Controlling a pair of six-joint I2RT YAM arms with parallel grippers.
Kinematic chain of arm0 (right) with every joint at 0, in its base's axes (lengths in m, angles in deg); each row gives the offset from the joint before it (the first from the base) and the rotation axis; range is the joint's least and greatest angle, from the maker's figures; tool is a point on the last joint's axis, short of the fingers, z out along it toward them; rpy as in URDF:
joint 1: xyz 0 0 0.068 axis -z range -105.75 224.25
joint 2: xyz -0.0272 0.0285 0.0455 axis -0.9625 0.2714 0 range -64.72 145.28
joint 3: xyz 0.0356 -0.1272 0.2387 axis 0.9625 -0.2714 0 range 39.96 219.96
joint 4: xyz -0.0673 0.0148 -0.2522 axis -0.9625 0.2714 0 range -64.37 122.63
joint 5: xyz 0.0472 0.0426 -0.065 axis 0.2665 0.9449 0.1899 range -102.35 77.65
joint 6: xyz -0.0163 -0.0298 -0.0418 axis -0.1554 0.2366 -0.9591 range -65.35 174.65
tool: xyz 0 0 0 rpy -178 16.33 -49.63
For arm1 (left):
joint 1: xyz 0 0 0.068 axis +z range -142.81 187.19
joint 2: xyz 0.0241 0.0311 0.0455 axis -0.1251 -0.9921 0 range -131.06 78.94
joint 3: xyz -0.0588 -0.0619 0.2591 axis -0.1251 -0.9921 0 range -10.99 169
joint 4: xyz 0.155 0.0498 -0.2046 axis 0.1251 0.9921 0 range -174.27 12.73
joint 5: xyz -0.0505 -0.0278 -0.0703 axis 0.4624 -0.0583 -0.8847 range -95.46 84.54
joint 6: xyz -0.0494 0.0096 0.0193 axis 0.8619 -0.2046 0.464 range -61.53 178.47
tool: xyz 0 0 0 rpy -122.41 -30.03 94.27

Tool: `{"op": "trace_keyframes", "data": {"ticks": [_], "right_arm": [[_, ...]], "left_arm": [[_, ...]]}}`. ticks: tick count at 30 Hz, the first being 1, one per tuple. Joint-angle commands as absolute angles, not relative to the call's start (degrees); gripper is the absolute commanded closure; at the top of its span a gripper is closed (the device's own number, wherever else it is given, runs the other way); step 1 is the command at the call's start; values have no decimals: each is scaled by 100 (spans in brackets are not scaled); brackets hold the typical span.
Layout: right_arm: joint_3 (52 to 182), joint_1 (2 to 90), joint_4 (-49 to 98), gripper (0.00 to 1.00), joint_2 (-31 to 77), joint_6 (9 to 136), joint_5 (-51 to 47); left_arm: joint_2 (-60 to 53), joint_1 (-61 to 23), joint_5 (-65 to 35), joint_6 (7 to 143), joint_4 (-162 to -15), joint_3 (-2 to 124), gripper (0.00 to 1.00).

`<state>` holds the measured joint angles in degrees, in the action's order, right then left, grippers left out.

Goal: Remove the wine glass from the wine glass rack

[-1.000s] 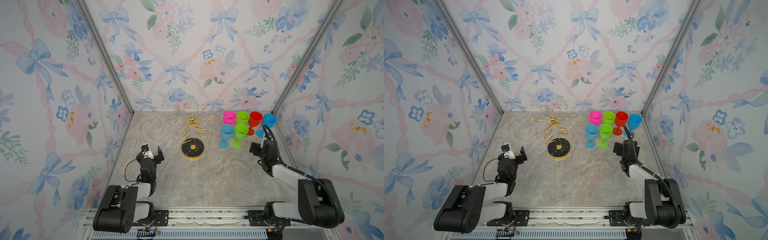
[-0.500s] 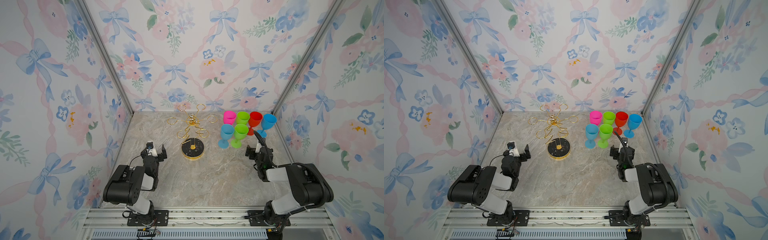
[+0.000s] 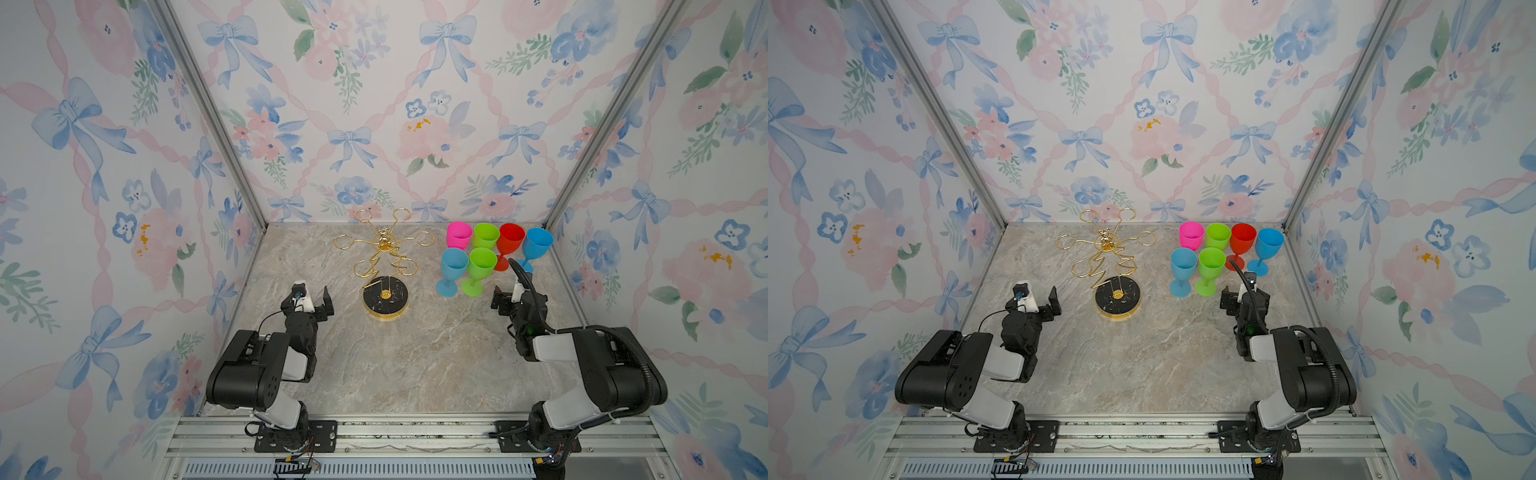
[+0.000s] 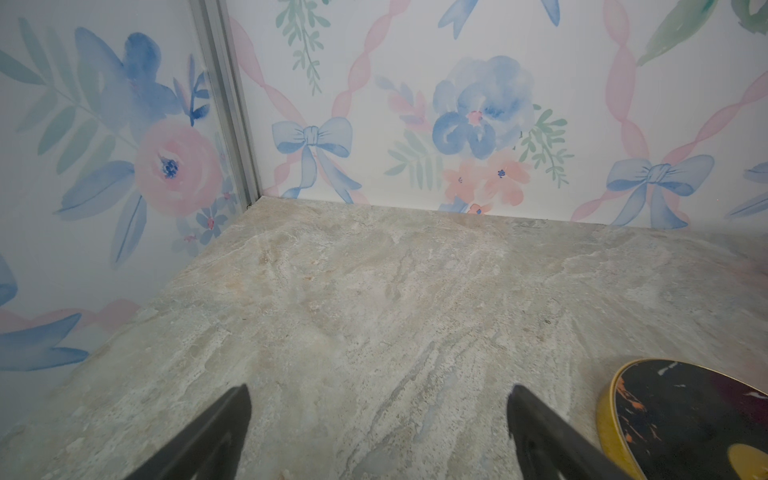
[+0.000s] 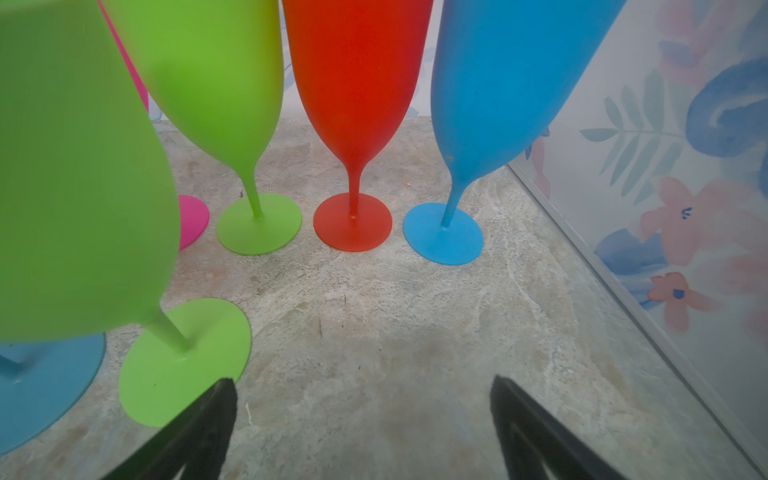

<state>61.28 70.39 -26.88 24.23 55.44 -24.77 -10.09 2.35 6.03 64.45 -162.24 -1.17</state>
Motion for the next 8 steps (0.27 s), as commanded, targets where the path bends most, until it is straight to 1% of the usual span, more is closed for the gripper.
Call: {"op": "trace_keyframes", "data": {"ticks": [1,8], "right_arm": [[6219,7003,-2684,3,2414,5482,-2444],[6208,7012,-2695,3,2405,5491,-2430]], "left_arm": [[-1030,262,542,6361,-16331,-105,2],[-1018,263,543,6361,-16333,-114,2]]}}
